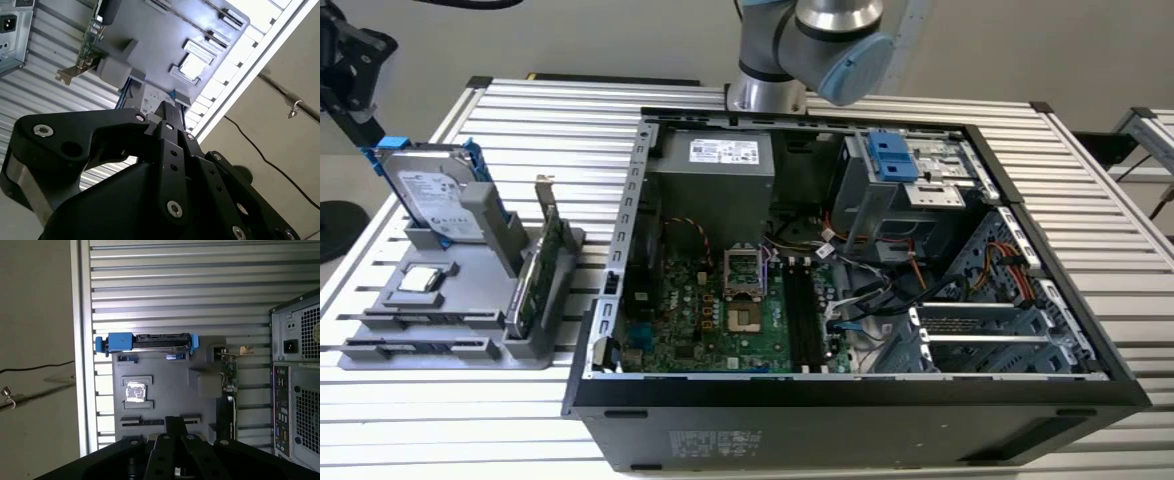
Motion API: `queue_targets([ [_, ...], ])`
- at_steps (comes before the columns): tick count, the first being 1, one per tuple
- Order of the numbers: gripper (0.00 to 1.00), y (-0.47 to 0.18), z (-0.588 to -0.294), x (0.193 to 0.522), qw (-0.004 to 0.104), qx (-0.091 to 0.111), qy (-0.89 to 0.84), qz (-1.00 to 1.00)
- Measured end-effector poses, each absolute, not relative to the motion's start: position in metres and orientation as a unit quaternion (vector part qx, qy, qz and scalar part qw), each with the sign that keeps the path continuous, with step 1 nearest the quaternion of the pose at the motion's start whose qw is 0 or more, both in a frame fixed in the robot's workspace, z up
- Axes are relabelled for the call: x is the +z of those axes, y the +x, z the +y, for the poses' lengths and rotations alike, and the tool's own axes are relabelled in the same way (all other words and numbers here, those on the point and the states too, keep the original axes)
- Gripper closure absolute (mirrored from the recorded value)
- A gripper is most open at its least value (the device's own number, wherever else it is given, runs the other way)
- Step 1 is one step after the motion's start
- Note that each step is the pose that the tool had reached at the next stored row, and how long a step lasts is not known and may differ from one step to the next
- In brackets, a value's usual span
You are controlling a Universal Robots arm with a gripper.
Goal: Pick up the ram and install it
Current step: 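Reach for the ram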
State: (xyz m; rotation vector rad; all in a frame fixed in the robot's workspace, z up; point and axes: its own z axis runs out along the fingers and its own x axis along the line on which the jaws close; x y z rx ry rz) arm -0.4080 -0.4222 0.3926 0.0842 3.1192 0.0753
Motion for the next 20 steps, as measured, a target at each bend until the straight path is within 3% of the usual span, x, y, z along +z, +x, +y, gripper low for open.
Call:
queue_targets([
  [20,1.0,-0.407,-0.452,0.393,0.01,0.024,0.027,0.999],
])
